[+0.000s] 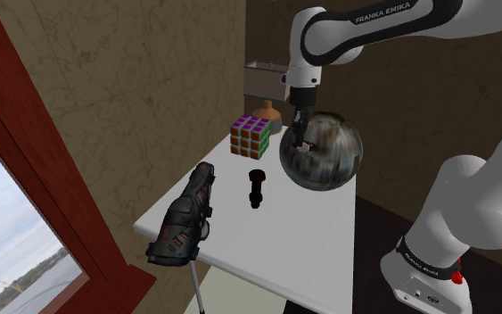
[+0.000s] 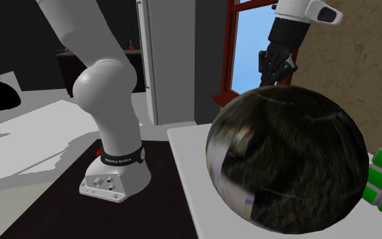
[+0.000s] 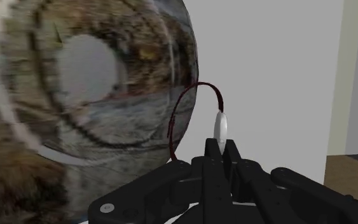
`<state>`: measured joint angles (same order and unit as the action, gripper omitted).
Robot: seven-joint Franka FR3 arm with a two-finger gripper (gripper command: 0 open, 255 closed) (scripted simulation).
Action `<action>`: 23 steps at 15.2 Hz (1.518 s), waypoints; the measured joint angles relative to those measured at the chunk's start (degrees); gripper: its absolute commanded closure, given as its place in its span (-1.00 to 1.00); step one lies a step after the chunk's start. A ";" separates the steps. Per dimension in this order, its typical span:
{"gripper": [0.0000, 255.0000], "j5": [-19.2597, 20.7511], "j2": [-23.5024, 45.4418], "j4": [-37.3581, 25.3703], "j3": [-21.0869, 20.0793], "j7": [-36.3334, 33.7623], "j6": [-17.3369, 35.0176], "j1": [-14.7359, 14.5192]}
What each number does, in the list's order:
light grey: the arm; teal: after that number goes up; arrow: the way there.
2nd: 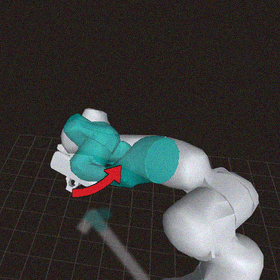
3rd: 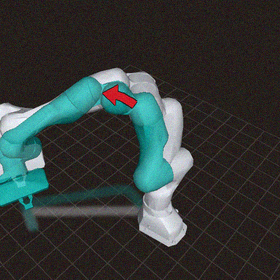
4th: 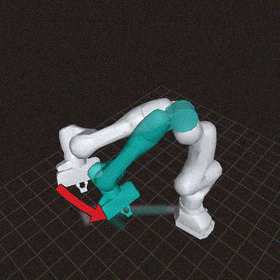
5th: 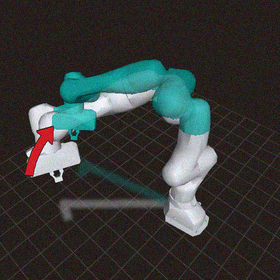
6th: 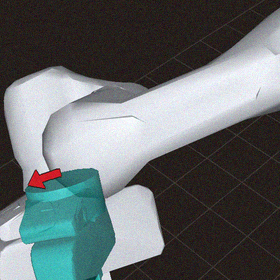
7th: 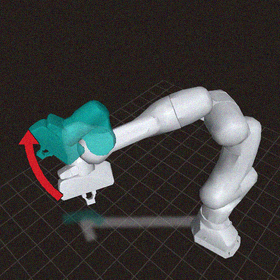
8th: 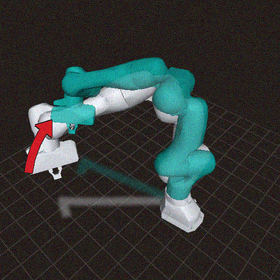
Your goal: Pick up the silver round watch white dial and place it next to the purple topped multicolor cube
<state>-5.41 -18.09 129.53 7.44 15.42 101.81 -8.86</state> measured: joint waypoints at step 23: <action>1.00 -1.83 24.21 -18.49 6.34 12.38 4.05 4.29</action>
<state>-7.23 6.12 111.04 13.79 27.80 105.86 -4.57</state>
